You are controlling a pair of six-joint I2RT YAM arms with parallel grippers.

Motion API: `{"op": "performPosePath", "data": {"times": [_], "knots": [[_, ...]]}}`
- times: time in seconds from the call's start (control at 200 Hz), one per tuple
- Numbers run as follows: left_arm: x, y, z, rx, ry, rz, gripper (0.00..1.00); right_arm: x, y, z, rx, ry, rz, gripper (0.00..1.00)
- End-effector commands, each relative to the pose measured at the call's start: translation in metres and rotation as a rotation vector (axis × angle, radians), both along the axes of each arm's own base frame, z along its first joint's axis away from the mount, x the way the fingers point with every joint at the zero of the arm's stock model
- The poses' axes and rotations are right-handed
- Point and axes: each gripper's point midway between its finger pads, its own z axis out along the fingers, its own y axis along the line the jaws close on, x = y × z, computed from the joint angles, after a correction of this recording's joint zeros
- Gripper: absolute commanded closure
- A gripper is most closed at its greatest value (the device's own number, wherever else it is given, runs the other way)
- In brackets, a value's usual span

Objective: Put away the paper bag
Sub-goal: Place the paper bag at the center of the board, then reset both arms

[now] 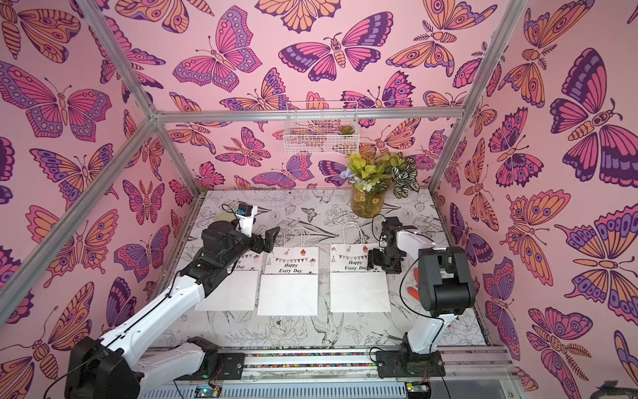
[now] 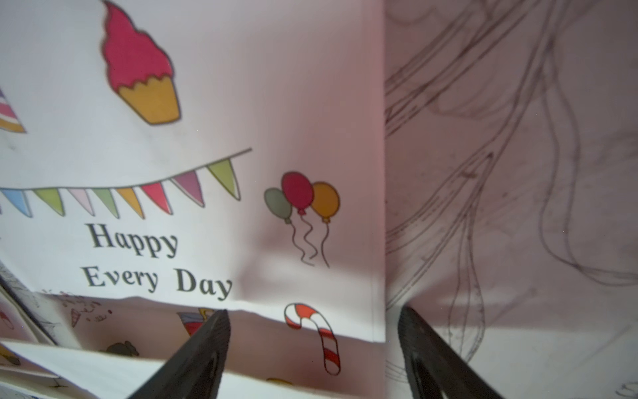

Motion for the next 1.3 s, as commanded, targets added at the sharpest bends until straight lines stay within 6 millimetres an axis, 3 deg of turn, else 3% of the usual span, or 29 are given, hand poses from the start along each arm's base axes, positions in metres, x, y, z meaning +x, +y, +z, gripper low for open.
{"op": "performPosePath", "data": {"times": [0.0, 0.365, 0.571, 0.681, 0.756, 0.831, 0.906, 1.086, 1.191, 1.297], "knots": [[0.001, 0.003, 0.003, 0.010, -0.017, 0.006, 0.00, 0.005, 0.002, -0.004, 0.015, -0.001, 0.011, 0.19], [0.001, 0.004, 0.002, 0.016, -0.014, 0.012, 0.00, 0.001, 0.022, -0.004, 0.118, -0.015, 0.020, 0.17], [0.002, 0.006, -0.001, 0.032, -0.007, 0.019, 0.00, 0.004, 0.034, 0.010, 0.190, -0.069, 0.012, 0.16], [0.002, 0.007, -0.004, 0.046, 0.002, 0.024, 0.00, 0.007, 0.029, 0.020, 0.163, -0.102, 0.018, 0.14], [0.002, 0.011, -0.006, 0.072, -0.001, 0.039, 0.00, 0.014, 0.016, 0.034, 0.086, -0.165, 0.016, 0.00], [0.002, 0.020, -0.008, 0.107, -0.001, 0.076, 0.00, 0.025, -0.005, 0.050, -0.035, -0.255, -0.006, 0.01], [0.002, 0.028, -0.011, 0.145, -0.007, 0.108, 0.00, 0.039, -0.021, 0.081, -0.119, -0.393, -0.042, 0.01], [0.008, 0.046, -0.027, 0.235, -0.031, 0.197, 0.00, 0.060, -0.034, 0.135, -0.179, -0.647, -0.085, 0.01], [0.013, 0.081, -0.044, 0.311, -0.029, 0.375, 0.00, 0.065, -0.044, 0.155, -0.226, -0.761, -0.106, 0.01], [0.009, 0.114, -0.065, 0.373, -0.008, 0.481, 0.00, 0.070, -0.058, 0.158, -0.320, -0.867, -0.111, 0.01]]}}
